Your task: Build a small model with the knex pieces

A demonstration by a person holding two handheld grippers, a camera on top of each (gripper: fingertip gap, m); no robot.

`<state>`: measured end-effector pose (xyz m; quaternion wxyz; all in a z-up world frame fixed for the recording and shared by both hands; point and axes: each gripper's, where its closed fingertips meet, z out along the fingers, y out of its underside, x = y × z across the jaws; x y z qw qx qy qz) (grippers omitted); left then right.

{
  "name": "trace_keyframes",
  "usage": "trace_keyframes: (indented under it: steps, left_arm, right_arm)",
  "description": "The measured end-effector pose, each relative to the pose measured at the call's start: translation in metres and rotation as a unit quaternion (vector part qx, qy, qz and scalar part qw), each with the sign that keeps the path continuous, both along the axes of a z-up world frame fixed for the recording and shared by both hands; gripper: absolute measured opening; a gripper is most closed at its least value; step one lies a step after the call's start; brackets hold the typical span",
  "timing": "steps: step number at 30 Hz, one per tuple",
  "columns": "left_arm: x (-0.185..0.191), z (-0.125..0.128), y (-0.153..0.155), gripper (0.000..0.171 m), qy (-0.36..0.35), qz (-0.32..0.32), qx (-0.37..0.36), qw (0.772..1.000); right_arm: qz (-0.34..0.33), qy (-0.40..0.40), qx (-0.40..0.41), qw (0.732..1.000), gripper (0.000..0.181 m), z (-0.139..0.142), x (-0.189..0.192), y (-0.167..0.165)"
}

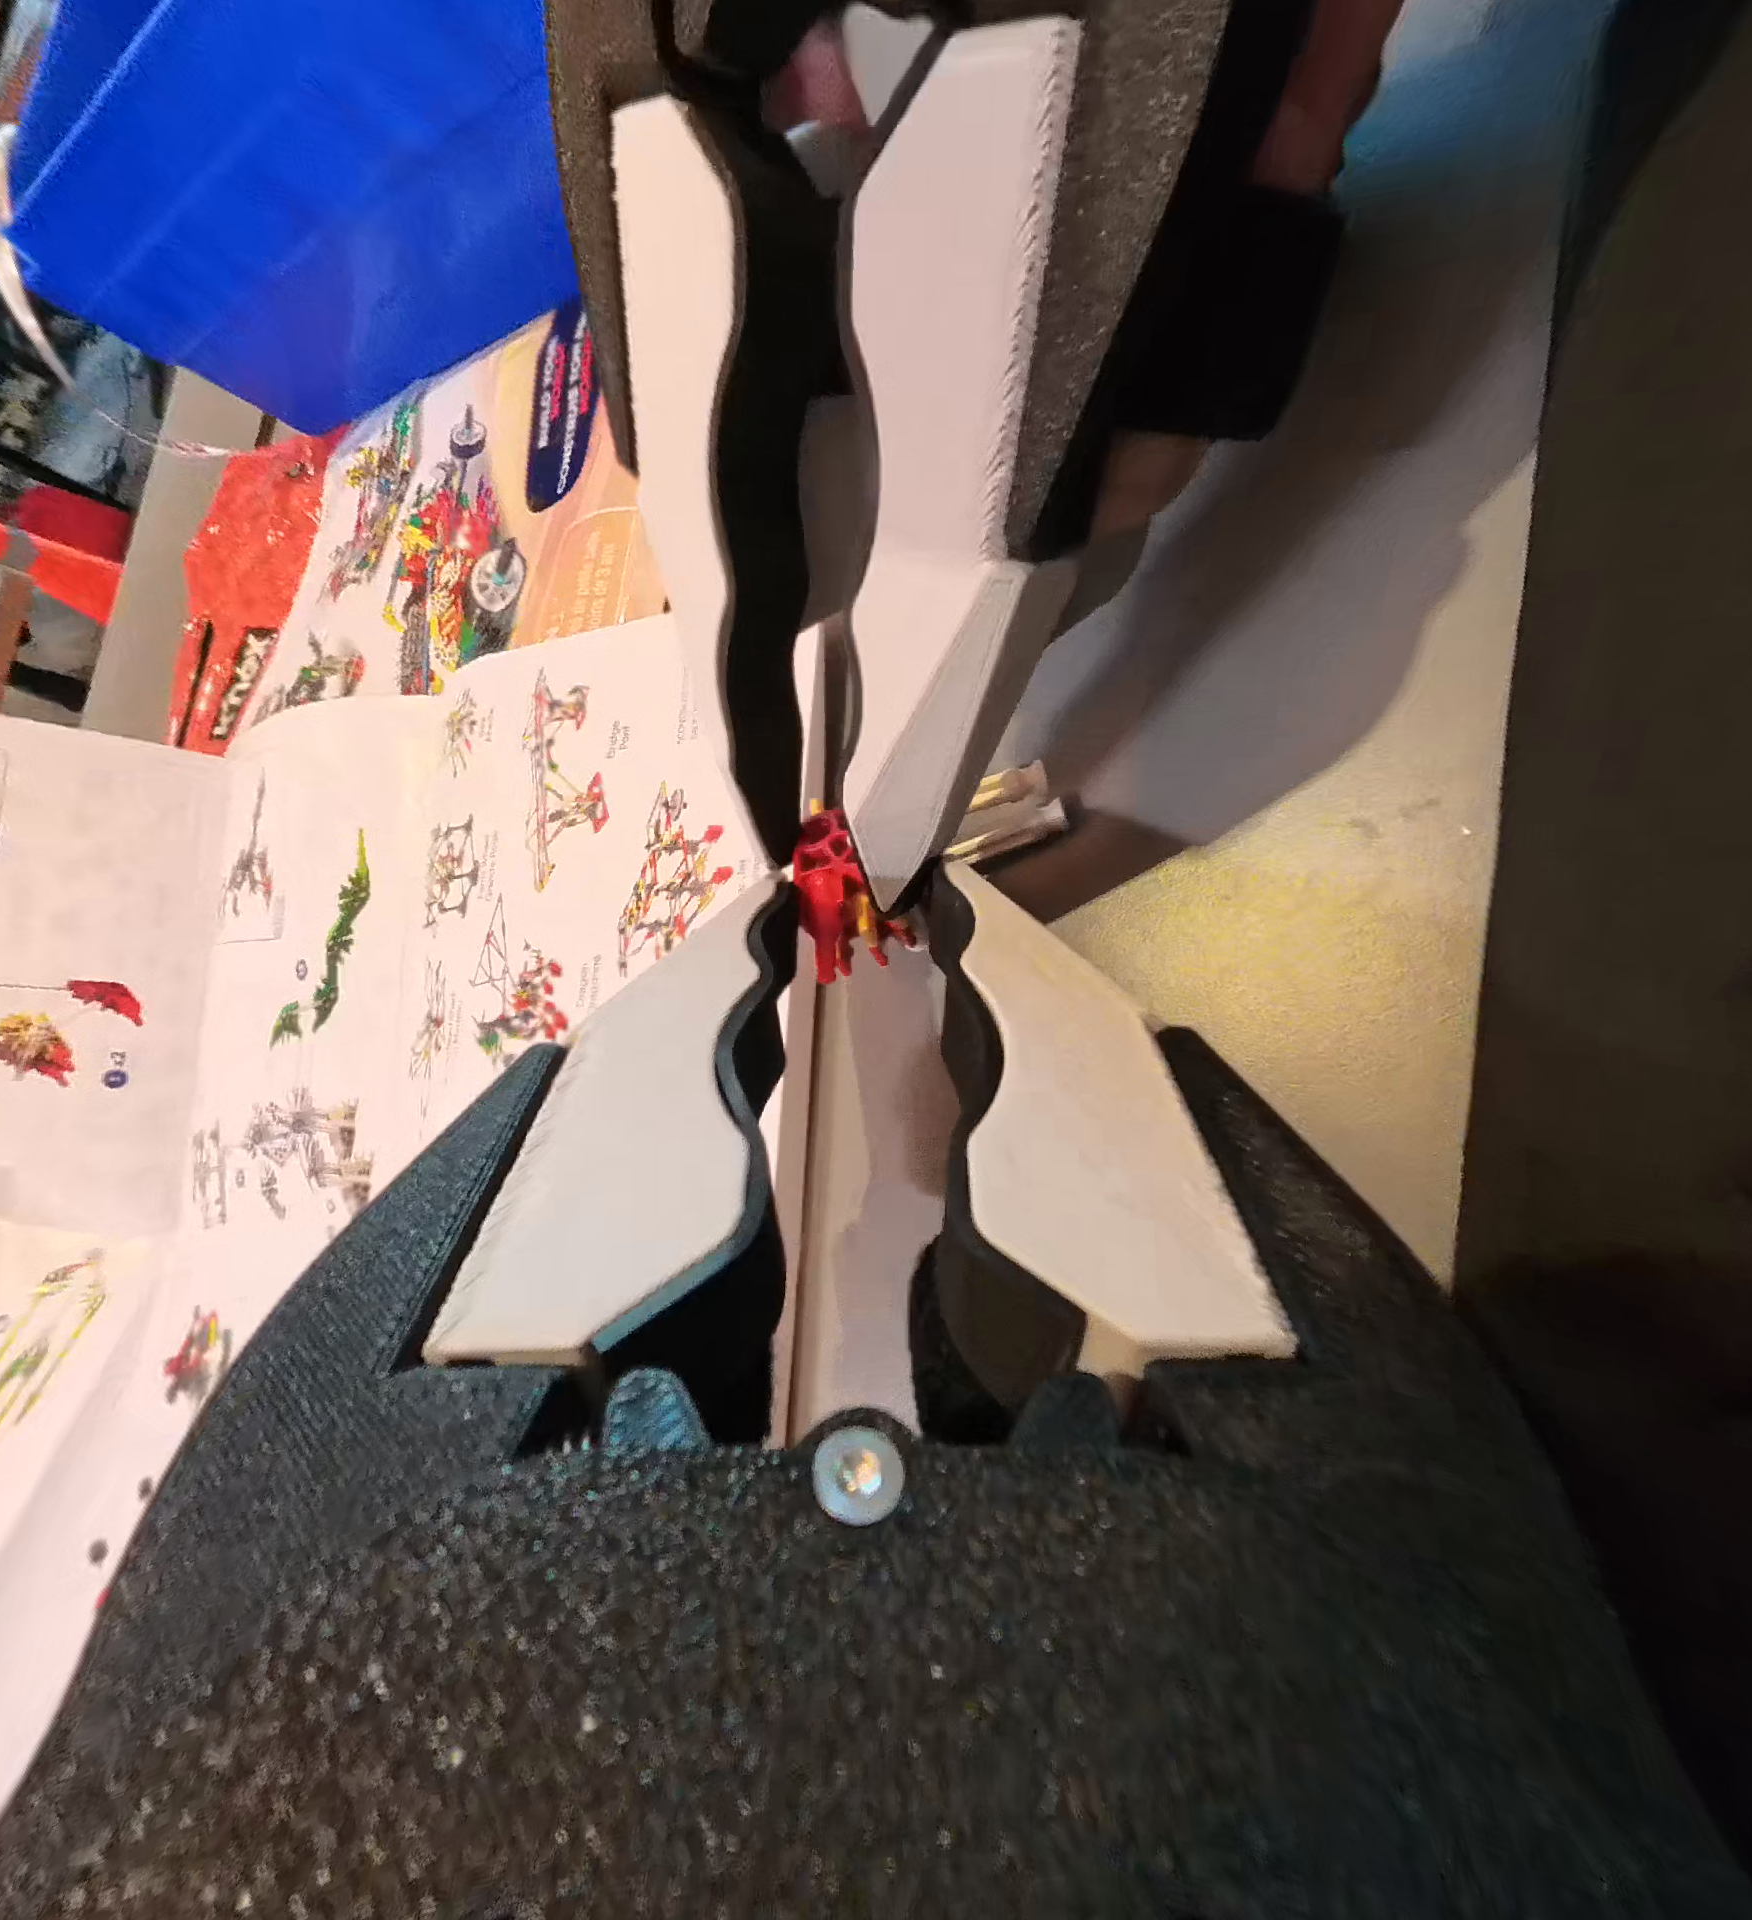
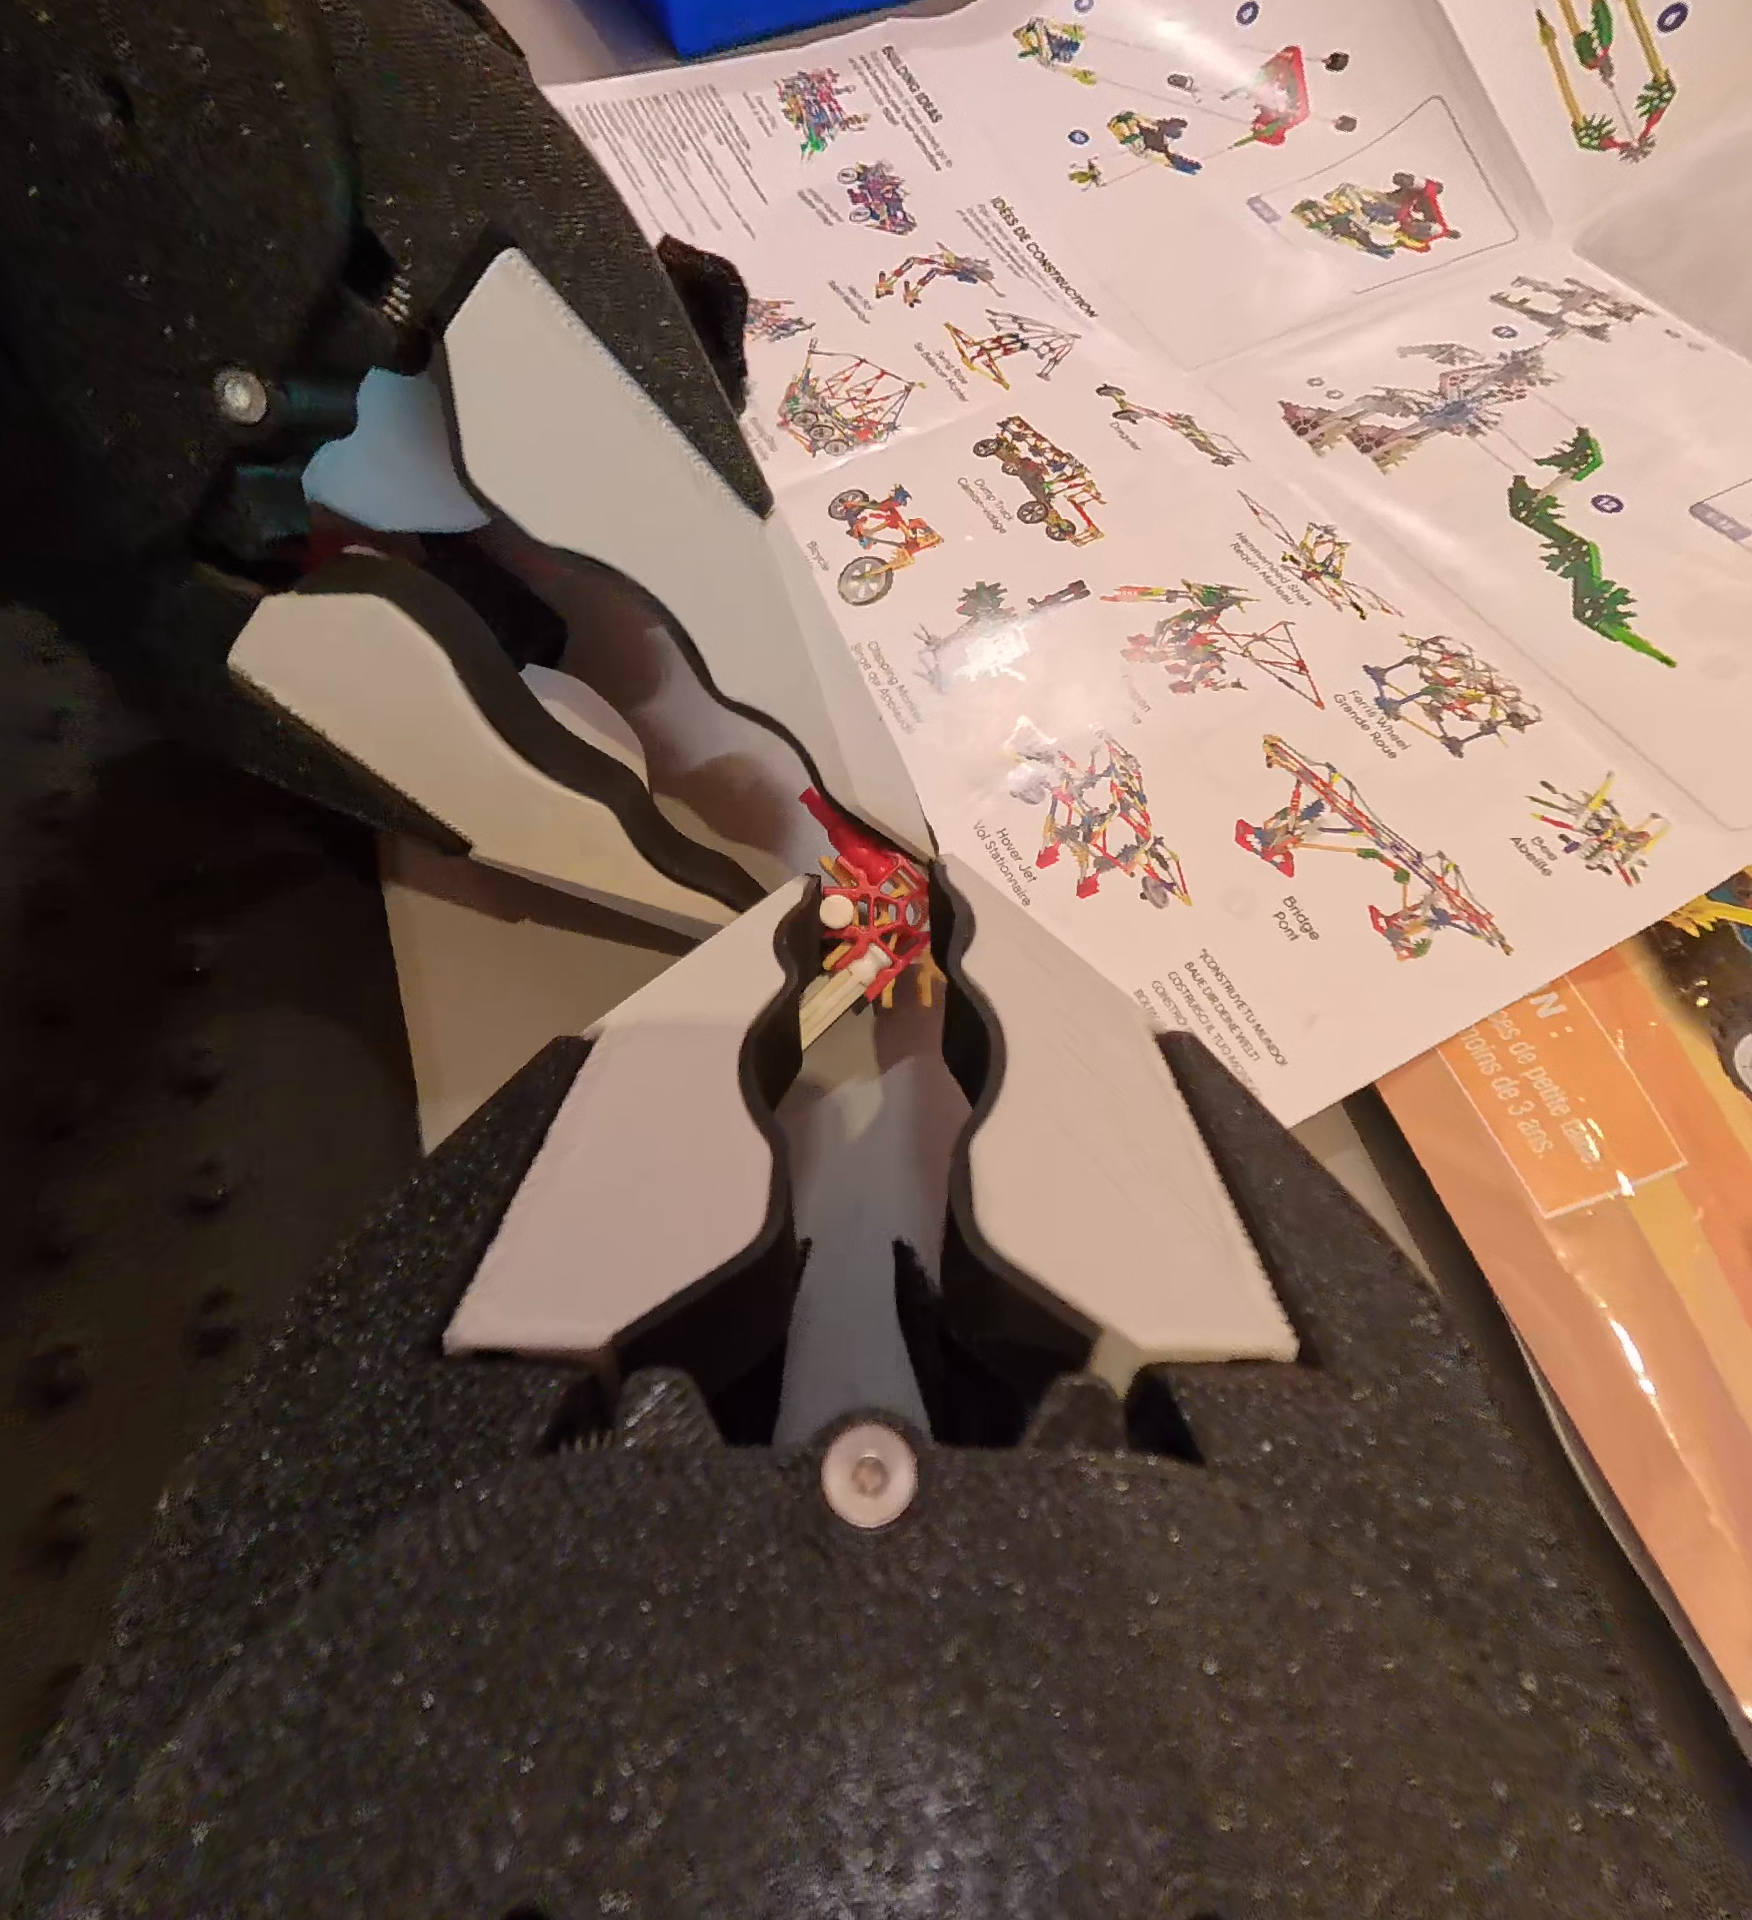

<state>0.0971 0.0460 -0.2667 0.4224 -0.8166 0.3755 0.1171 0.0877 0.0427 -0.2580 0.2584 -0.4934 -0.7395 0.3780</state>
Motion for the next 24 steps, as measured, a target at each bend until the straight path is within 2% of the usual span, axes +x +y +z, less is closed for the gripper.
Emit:
trace_keyframes:
  steps: [5, 16, 24]
  left_arm:
    - [0.005, 0.001, 0.002, 0.022, 0.011, -0.016, 0.005, 1.000]
    - [0.006, 0.001, 0.005, 0.020, -0.011, -0.017, -0.004, 1.000]
    - [0.008, 0.002, 0.007, 0.019, 0.025, -0.003, 0.013, 1.000]
  right_arm:
    - [-0.007, -0.005, 0.002, 1.000, 0.027, 0.001, 0.012, 0.007]
    - [-0.025, 0.009, 0.013, 1.000, 0.020, 0.001, 0.010, 0.010]
    - [-0.028, 0.003, -0.002, 1.000, 0.019, 0.001, 0.009, 0.011]
